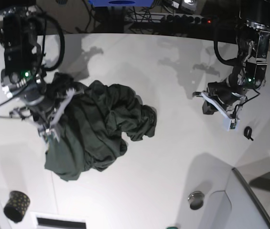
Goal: Layout the t-shirt on the table in an organized manner, then fold the t-shirt properly
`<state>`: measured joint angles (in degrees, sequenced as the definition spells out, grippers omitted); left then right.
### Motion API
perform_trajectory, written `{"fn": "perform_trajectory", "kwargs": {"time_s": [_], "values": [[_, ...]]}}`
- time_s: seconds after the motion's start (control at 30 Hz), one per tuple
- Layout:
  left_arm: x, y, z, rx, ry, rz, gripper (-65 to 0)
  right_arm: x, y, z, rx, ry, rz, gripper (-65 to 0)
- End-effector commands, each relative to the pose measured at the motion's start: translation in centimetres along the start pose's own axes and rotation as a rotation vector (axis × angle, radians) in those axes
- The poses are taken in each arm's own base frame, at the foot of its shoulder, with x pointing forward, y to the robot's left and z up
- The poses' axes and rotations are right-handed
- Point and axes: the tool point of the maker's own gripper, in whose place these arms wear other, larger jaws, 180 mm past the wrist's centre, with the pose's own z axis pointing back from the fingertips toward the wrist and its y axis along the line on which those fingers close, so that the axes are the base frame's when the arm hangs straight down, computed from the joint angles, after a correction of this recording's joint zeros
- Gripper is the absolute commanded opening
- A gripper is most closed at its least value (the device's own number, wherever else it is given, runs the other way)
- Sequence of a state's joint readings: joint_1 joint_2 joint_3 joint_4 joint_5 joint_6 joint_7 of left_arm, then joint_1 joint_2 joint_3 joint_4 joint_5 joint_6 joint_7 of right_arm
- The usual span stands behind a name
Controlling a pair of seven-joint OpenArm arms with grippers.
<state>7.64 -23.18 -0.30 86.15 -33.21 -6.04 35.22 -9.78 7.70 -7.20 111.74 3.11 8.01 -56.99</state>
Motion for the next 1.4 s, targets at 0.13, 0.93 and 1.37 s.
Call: {"fn": "perform_trajectory", "kwargs": {"time_s": [0.13,0.93,1.37], "values": [[2.2,-0.6,-0.1,-0.016,-0.057,-0.001,-65.0,-4.5,0.6,0.8,0.009,0.028,-0.029,-64.5],[1.9,-0.1,0.1,-0.006,-0.049,-0.004,-58.6,0.9,-7.9,-4.8,-0.071,0.01,-0.238,-28.1],[1.3,0.5,0.0,0.006,-0.034,0.008,-58.6,1.8,-11.1,-12.5,-0.065,0.064,-0.328,-28.2]]}}
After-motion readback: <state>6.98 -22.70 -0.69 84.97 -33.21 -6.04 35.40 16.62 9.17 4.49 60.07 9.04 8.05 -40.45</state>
